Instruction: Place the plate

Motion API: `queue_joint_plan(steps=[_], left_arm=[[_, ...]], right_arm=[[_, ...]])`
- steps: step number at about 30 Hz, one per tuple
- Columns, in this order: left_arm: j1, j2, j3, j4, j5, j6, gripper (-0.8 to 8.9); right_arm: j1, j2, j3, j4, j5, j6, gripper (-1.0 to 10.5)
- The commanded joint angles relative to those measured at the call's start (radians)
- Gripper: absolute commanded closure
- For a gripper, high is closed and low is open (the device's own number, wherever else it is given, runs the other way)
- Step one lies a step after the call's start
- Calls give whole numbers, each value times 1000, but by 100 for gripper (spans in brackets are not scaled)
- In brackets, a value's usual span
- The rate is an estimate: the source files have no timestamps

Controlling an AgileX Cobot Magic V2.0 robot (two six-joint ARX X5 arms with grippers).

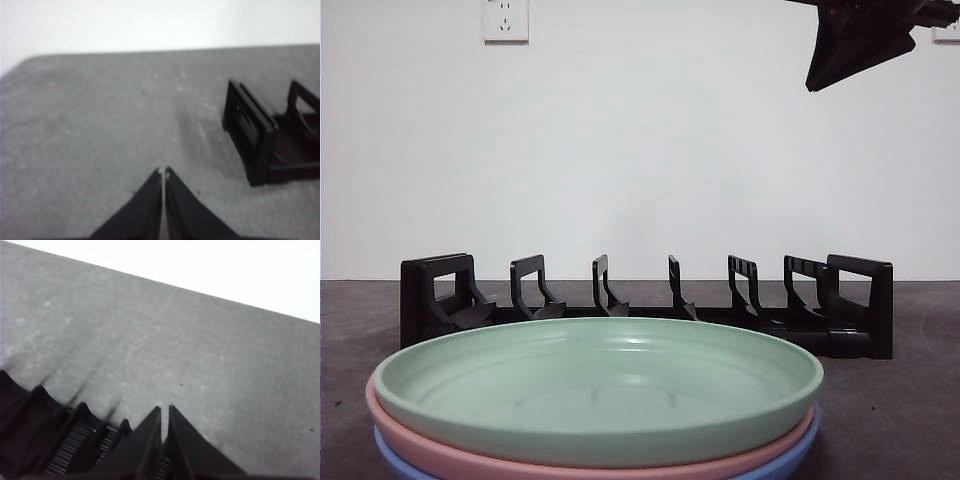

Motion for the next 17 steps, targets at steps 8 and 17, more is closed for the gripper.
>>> queue_joint_plan(steps=[8, 17], left_arm=[[-1, -1, -18, -7, -1, -113, 806], [-1, -1, -18, -7, -1, -113, 806]], right_arm=[[5, 6, 18, 51, 0, -5, 924], [-2, -15, 18, 60, 21, -34, 924]])
